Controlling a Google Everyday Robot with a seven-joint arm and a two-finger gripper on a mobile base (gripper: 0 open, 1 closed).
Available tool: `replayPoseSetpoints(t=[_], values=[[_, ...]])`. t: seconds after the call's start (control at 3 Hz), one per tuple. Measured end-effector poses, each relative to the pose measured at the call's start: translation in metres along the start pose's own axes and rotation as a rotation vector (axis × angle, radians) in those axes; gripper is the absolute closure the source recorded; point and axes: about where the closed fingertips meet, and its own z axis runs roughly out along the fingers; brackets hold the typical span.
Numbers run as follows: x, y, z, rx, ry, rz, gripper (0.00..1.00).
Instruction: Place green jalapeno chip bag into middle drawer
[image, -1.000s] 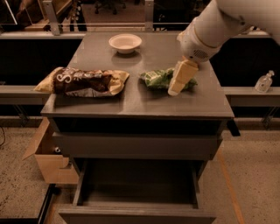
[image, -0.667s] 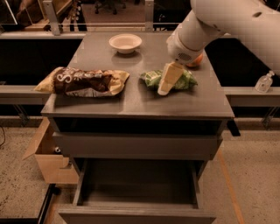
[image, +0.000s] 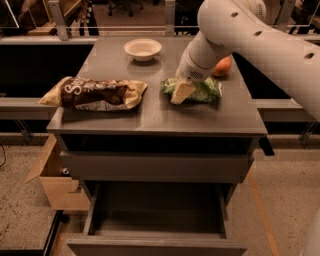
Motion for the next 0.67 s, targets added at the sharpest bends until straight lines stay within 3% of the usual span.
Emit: replayPoseSetpoints(t=[0.33,0.67], values=[[0.006,0.001,0.007,0.0,-0.006,0.0,0.64],[0.012,0.011,-0.03,0.037,-0.048,-0.018,0.96]])
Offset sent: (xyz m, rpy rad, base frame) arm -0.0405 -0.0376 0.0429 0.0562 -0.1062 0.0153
